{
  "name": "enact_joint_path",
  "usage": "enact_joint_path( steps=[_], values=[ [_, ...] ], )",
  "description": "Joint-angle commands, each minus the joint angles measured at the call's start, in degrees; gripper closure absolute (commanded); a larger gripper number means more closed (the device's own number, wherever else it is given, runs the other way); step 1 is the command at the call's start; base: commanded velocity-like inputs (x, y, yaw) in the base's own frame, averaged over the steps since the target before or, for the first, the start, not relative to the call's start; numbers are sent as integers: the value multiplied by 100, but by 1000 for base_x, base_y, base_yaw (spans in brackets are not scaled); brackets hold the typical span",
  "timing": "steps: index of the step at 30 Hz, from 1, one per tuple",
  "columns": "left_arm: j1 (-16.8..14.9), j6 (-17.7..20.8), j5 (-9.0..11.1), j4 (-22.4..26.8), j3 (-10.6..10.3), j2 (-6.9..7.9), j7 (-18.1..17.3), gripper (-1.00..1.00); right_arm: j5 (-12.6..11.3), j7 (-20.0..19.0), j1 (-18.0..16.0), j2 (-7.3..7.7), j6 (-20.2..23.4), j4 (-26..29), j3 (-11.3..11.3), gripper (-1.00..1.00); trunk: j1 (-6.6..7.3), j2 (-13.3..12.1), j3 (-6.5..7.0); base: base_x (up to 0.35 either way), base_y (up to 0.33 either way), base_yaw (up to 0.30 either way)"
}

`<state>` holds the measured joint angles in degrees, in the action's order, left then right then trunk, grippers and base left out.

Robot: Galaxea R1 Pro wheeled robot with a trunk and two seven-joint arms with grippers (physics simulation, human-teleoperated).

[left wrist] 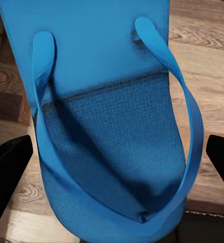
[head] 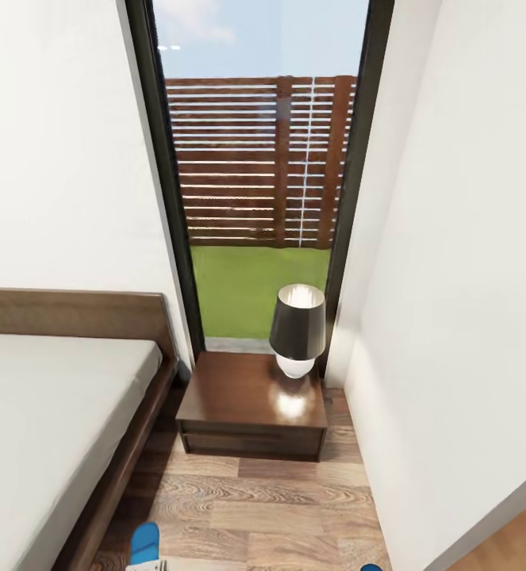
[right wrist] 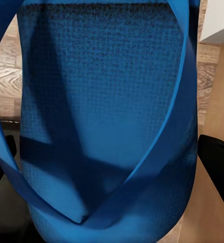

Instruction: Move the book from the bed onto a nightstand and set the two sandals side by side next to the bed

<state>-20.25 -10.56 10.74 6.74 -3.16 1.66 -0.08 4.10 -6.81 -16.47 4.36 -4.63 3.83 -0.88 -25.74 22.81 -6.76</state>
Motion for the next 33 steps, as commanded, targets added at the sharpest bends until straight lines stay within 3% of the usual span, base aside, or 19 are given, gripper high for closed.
enact_joint_path(
  steps=[1,14,33],
  values=[
    [-5,-21,49,-6,-35,1,-1,100,43,-13,-5,2,-20,-5,-13,100,-4,11,-12,115,0,0],
    [-5,-177,24,-15,-37,1,-1,100,55,-13,-5,-8,-20,-5,-11,100,-4,11,-12,251,0,0],
    [3,-198,19,-15,-53,-7,-1,100,45,-13,-6,-22,-20,3,-11,100,-4,11,-12,108,0,6]
  ],
)
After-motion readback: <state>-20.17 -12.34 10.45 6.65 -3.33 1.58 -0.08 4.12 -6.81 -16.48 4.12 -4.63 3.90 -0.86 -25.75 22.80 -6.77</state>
